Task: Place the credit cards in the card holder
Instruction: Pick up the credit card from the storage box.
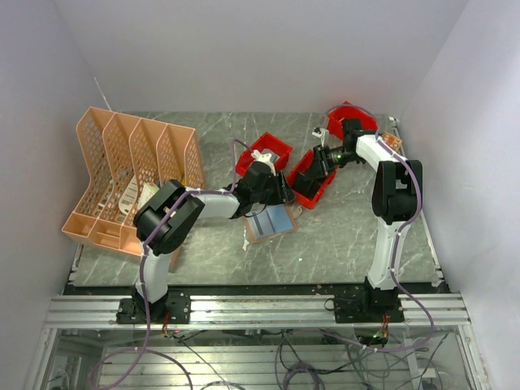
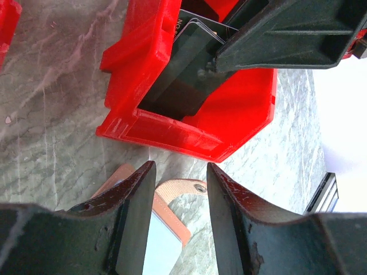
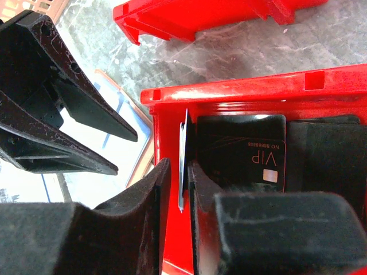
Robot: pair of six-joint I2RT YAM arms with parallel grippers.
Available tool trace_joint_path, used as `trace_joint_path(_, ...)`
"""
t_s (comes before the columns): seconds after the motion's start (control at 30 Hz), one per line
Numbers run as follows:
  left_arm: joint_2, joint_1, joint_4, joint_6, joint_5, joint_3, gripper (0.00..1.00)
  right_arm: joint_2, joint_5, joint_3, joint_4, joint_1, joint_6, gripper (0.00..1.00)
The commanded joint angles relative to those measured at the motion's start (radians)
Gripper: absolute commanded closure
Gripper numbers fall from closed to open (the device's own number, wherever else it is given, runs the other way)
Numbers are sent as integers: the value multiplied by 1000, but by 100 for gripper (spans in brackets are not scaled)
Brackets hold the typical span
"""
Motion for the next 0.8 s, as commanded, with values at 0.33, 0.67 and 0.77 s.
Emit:
trace_joint_path(0.33,-39,10,29,11,0,-13,48,31,-2,37,-36,18,-6,76)
trace_joint_path(0.67,-18,13,42,6,6,-16,48,50,54,8,3,82,7,75)
trace_joint_path(0.77,-21,13,41,6,6,-16,48,55,84,2,16,91,10,77)
